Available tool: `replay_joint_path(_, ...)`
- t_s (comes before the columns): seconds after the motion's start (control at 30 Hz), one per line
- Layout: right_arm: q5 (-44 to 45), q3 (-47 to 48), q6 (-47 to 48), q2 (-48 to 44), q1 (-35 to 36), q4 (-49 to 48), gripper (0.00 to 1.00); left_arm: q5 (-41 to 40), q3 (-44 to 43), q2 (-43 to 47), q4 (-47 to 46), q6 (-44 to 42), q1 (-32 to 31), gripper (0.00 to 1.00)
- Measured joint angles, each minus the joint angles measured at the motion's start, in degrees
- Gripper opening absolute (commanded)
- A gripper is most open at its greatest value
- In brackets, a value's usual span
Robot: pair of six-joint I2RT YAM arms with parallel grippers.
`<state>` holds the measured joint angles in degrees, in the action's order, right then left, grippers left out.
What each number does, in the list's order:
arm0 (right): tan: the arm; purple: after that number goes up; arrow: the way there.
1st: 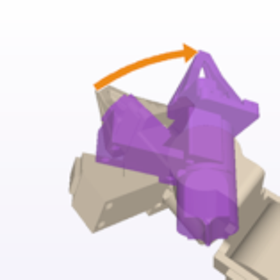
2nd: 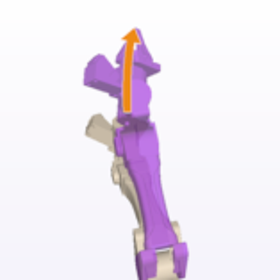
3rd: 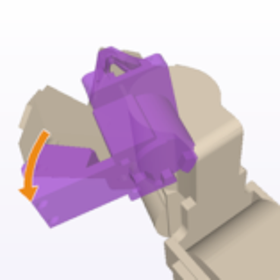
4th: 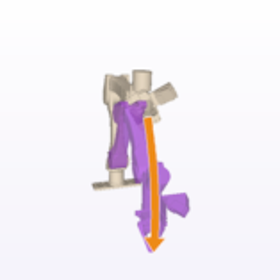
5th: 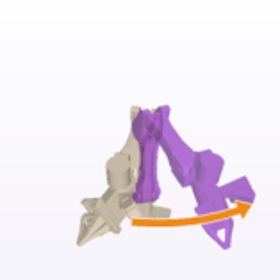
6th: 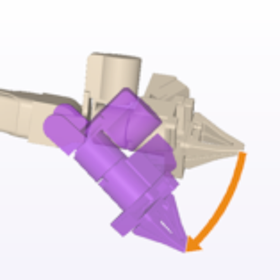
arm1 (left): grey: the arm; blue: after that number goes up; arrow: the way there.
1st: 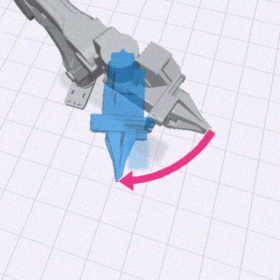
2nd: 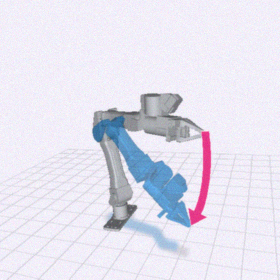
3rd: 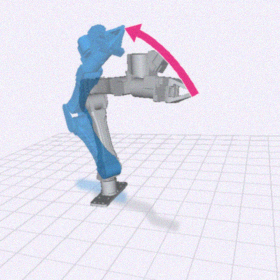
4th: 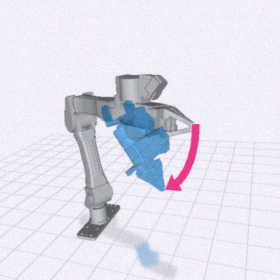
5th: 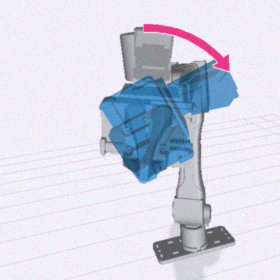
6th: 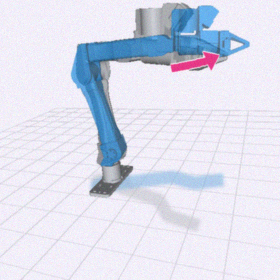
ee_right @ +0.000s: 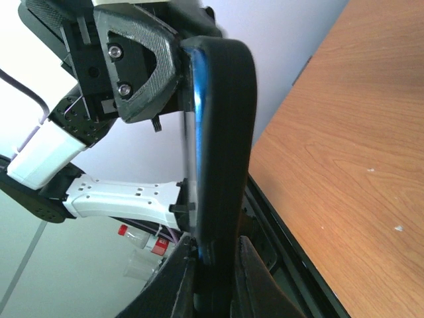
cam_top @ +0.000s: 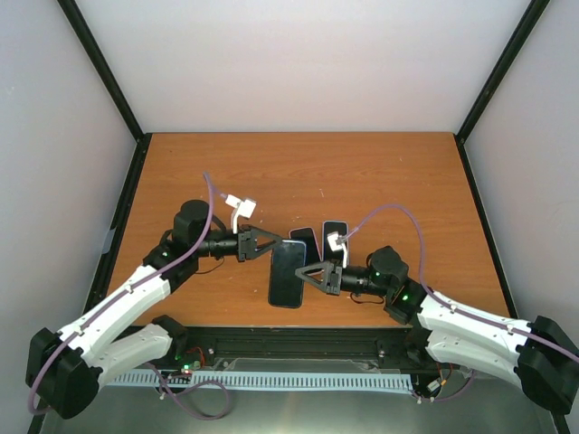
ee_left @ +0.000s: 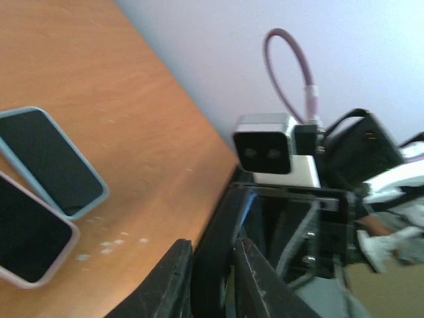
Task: Put the phone into the phone case
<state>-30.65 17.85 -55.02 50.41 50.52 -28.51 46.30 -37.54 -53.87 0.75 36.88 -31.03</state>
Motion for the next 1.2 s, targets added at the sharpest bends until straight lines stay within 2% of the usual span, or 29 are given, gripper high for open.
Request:
replay_joint_path(0.33, 3.8, 0.0, -1.5, 0.7, 0.1, 1.1, 0.03, -2.0, -2.0, 0.1, 3.0, -1.2, 0.1, 0.80)
replay_joint_path(0.4, 4.5, 0.0, -1.4, 0.5, 0.1, 1.2, 0.03, -2.0, -1.5, 0.1, 2.8, -1.0, 0.1, 0.84)
replay_joint_path(0.57, 6.1, 0.0, -1.4, -0.5, 0.1, 1.3, 0.03, -1.1, 1.1, 0.1, 2.0, -0.2, 0.1, 0.84)
replay_joint_path(0.63, 6.6, 0.0, -1.4, -0.6, 0.1, 1.2, 0.03, -0.5, 2.1, 0.1, 1.5, 0.3, 0.1, 0.82)
replay_joint_path(0.7, 6.8, 0.0, -1.4, -0.6, 0.1, 1.0, 0.03, 0.4, 3.3, 0.1, 0.4, 0.9, 0.1, 0.74)
replay_joint_path(0.87, 7.3, 0.0, -1.4, -0.3, 0.1, 0.0, 0.04, 3.4, 5.7, -1.6, -2.8, 2.6, 0.1, 0.31)
replay_joint_path(0.93, 7.3, 0.0, -1.4, 0.2, 0.1, -0.5, 0.10, 4.5, 6.2, -2.4, -4.1, 3.6, 0.1, 0.20)
replay_joint_path(1.03, 7.5, 0.0, -1.3, 1.0, 0.1, -0.2, 0.24, 5.8, 6.5, -2.8, -5.5, 3.8, 0.1, 0.11)
replay_joint_path(1.2, 9.4, 1.5, -0.3, -0.1, 0.1, 3.8, 0.41, 8.1, 6.6, -2.8, -6.3, 3.5, 0.1, 0.06)
